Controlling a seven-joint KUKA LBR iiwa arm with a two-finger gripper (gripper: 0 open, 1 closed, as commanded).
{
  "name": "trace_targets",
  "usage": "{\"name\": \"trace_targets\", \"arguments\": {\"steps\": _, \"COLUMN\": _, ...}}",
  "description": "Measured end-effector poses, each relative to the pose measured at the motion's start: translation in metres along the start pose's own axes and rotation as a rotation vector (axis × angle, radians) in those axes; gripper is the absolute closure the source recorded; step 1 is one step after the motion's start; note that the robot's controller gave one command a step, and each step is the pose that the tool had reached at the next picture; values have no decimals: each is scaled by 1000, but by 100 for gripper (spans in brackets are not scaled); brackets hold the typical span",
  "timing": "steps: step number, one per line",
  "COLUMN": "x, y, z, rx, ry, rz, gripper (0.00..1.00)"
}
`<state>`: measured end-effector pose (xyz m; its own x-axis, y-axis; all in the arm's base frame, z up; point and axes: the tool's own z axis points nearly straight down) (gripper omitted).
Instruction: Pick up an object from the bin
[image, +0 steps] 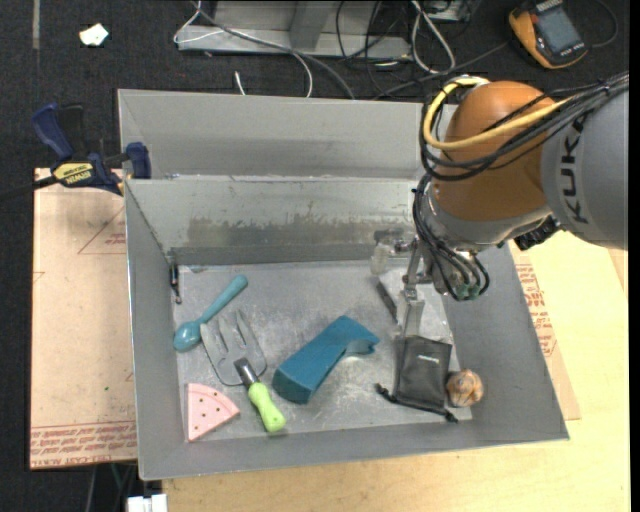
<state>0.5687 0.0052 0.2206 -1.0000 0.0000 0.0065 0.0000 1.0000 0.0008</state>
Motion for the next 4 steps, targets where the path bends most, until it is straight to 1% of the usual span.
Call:
{"name": "trace_targets", "arguments": {"steps": 1, "x": -1, "y": 0, "z": -5, "rx": 0, "ry": -8, "rz": 0, "gripper": 0}}
{"name": "trace_targets", "arguments": {"steps": 2, "x": 10, "y": 1, "z": 26, "rx": 2, "ry": -15, "rz": -145, "gripper": 0}}
{"name": "trace_targets", "arguments": {"steps": 3, "x": 21, "y": -21, "z": 72, "rx": 1, "ry": -10, "rz": -224, "gripper": 0}}
{"name": "trace_targets", "arguments": {"steps": 4, "x": 31, "y": -14, "z": 96, "rx": -1, "ry": -8, "rz": -2, "gripper": 0}}
